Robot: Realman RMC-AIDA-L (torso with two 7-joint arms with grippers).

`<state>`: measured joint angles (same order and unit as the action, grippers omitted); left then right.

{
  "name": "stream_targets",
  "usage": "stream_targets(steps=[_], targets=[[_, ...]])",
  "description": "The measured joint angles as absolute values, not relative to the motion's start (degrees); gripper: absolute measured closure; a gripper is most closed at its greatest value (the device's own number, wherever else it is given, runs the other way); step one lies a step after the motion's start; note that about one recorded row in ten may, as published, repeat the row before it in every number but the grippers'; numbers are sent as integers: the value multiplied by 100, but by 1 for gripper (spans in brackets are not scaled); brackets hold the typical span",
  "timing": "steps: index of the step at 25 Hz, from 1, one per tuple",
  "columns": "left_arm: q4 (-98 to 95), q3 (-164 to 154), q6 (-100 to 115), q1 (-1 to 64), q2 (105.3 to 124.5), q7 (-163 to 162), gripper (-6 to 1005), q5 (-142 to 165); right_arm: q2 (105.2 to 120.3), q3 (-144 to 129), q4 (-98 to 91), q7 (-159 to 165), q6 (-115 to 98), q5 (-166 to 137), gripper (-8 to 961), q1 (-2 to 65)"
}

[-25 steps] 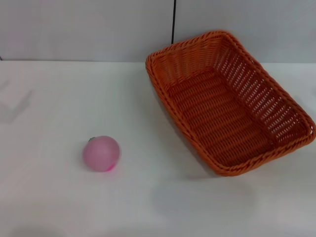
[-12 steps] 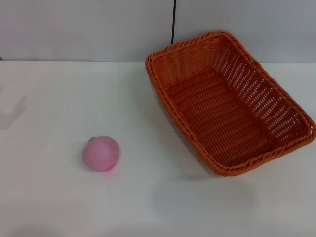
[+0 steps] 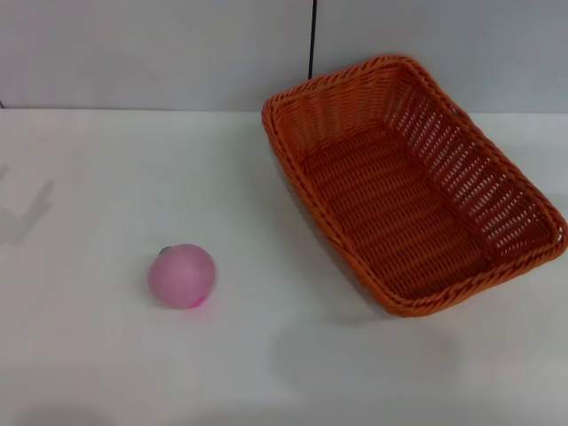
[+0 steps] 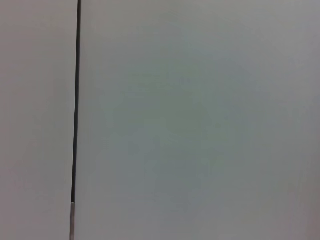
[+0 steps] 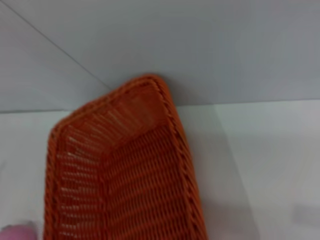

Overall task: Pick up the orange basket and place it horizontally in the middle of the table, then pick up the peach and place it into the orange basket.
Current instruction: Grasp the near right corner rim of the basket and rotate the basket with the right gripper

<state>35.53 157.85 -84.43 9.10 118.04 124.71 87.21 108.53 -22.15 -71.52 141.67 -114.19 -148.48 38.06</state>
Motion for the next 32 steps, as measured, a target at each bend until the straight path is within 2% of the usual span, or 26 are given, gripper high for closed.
stream_targets(steps=[4, 11, 13, 14, 21, 23, 24, 25, 29, 32], targets=[[3509, 15785, -8444, 905, 11804, 12479, 232, 8717, 10718, -2768, -6067, 14190, -10547, -14949, 144, 4023], [3498, 15785, -8444, 905, 11804, 12484, 232, 8717, 10742, -2979, -5022, 13822, -9474, -14829, 145, 4264], [3495, 15785, -8446, 906, 11808, 12486, 233, 8717, 10787, -2985, -4800, 13657, -9232, -14752, 145, 4336], [3492, 15785, -8446, 907, 11810, 12488, 233, 8717, 10857, -2991, -4630, 13472, -9018, -14601, 145, 4369], [3427, 15785, -8447, 918, 11820, 12503, 233, 8715, 10980, -3314, -4111, 13350, -8355, -14316, 154, 4429], [3423, 15785, -8447, 911, 11821, 12505, 233, 8713, 11076, -3512, -4034, 13344, -8114, -14314, 164, 4437], [3410, 15785, -8447, 906, 11822, 12506, 233, 8712, 11180, -3642, -4027, 13320, -7907, -14314, 169, 4438], [3410, 15785, -8447, 906, 11822, 12506, 233, 8712, 11180, -3642, -4027, 13320, -7907, -14314, 174, 4438], [3366, 15785, -8446, 882, 11822, 12522, 233, 8709, 11364, -3856, -4059, 13263, -7553, -14306, 194, 4439], [3348, 15785, -8446, 871, 11822, 12541, 233, 8709, 11397, -3872, -4082, 13196, -7485, -14246, 210, 4435]])
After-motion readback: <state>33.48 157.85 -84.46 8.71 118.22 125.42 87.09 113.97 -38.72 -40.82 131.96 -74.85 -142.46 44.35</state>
